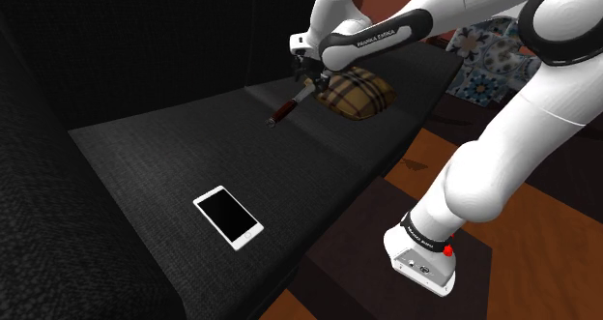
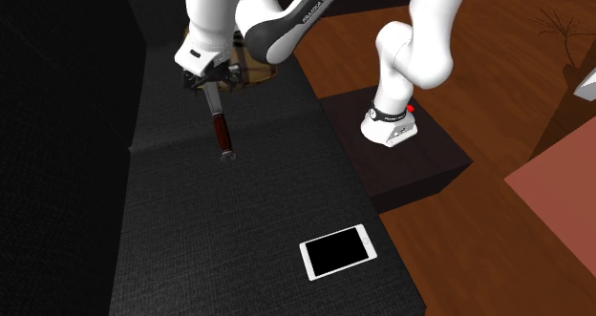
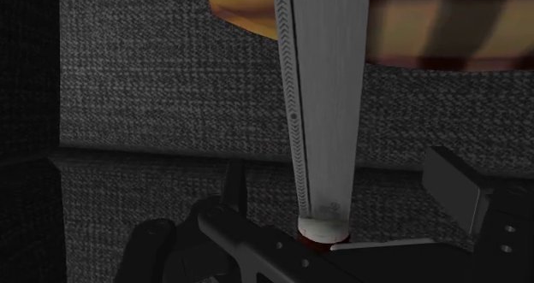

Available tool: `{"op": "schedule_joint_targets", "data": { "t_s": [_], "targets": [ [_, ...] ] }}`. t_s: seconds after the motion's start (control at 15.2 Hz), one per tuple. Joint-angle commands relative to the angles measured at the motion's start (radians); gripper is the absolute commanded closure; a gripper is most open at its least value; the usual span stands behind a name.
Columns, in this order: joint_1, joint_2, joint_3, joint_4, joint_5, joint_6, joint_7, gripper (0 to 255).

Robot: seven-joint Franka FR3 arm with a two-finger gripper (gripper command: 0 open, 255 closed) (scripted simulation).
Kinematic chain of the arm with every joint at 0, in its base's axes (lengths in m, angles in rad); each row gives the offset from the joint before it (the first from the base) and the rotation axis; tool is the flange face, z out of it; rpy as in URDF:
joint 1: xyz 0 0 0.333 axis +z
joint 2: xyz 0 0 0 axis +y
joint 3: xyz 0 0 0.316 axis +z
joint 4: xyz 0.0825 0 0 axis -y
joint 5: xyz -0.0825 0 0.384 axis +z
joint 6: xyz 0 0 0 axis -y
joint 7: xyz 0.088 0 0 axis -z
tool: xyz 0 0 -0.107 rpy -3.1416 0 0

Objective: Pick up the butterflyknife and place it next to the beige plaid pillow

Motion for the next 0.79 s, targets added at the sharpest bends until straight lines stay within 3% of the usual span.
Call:
{"op": "schedule_joint_targets", "data": {
  "t_s": [0.0, 0.26, 0.73],
  "targets": [
    [-0.005, 0.018, -0.005, -0.006, -0.009, 0.028, 0.002, 0],
    [-0.013, 0.056, -0.013, -0.010, -0.017, 0.071, 0.007, 0],
    [-0.013, 0.056, -0.013, -0.010, -0.017, 0.071, 0.007, 0]
  ]
}}
